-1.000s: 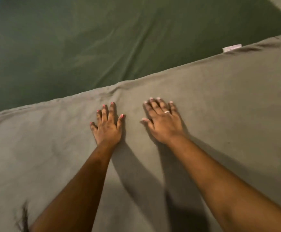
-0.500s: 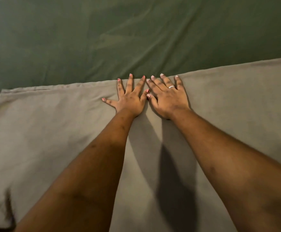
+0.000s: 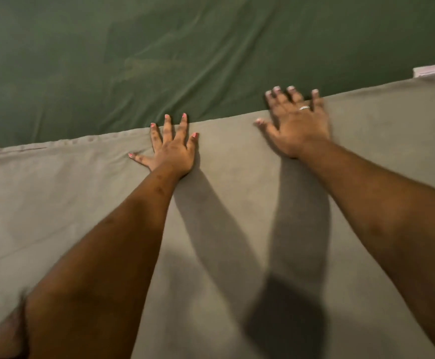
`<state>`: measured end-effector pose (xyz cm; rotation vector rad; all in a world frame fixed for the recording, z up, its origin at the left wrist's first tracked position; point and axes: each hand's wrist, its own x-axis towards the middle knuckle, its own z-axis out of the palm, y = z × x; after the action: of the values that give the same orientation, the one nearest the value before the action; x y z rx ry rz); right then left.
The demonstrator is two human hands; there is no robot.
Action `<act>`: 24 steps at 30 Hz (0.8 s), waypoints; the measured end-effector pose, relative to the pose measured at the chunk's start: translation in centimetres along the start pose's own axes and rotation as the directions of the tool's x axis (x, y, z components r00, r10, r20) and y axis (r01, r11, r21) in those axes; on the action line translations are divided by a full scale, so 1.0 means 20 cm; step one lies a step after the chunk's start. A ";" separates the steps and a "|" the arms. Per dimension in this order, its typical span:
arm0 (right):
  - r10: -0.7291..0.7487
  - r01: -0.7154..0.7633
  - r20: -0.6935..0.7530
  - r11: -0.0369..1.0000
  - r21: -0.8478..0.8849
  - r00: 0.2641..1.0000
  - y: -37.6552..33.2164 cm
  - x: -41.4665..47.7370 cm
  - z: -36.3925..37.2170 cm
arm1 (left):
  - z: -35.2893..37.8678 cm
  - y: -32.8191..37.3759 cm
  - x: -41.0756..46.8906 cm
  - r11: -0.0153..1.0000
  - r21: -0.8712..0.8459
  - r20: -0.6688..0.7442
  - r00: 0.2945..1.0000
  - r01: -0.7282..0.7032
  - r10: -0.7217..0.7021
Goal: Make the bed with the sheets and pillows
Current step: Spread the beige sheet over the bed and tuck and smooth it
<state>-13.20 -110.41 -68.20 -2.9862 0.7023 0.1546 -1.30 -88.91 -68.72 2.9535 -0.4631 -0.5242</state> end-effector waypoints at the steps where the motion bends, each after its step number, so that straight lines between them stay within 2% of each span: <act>1: 0.054 -0.054 -0.001 0.998 -0.024 0.999 0.12 -0.02 -0.02 | -0.02 0.04 0.00 0.998 0.033 0.023 0.999 0.045 -0.046; 3: 0.174 -0.177 -0.038 0.982 -0.065 0.984 0.35 -0.08 -0.06 | -0.06 0.15 -0.01 0.982 0.167 -0.007 0.996 0.089 -0.089; 4: 0.229 -0.234 -0.077 0.971 -0.055 0.970 0.43 -0.12 -0.09 | -0.07 0.23 -0.04 0.968 0.244 -0.067 0.997 0.054 -0.039; 5: 0.260 -0.266 -0.135 0.964 -0.031 0.956 0.47 -0.17 -0.10 | -0.06 0.32 -0.07 0.957 0.287 -0.124 0.990 -0.026 0.064; 7: 0.243 -0.249 -0.219 0.969 0.001 0.945 0.52 -0.27 -0.11 | 0.03 0.60 -0.21 0.924 0.243 -0.166 0.926 -0.295 0.339; 9: 0.167 -0.168 -0.159 0.986 0.005 0.973 0.56 -0.35 -0.09 | 0.18 0.92 -0.40 0.830 0.140 -0.103 0.826 -0.540 0.554; 10: 0.156 -0.155 -0.099 0.988 0.019 0.983 0.60 -0.37 -0.07 | 0.24 1.07 -0.48 0.803 0.090 -0.053 0.802 -0.590 0.595; 11: 0.179 -0.177 -0.046 0.983 0.036 0.983 0.67 -0.40 -0.05 | 0.29 1.20 -0.54 0.804 0.047 -0.006 0.804 -0.593 0.594; 13: 0.239 -0.237 -0.033 0.970 0.061 0.970 0.86 -0.43 -0.05 | 0.36 1.38 -0.56 0.840 0.001 0.012 0.839 -0.543 0.543; 18: 0.289 -0.287 -0.045 0.957 0.033 0.956 1.27 -0.37 -0.09 | 0.39 1.54 -0.47 0.885 0.019 -0.083 0.881 -0.465 0.465; 24: 0.327 -0.327 -0.059 0.945 0.015 0.943 1.47 -0.28 -0.11 | 0.42 1.58 -0.42 0.904 0.031 -0.183 0.887 -0.426 0.424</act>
<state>-31.04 -134.36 -66.81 -2.8551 1.2015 0.0791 -20.45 -116.59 -69.04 2.7251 -1.0435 -0.1948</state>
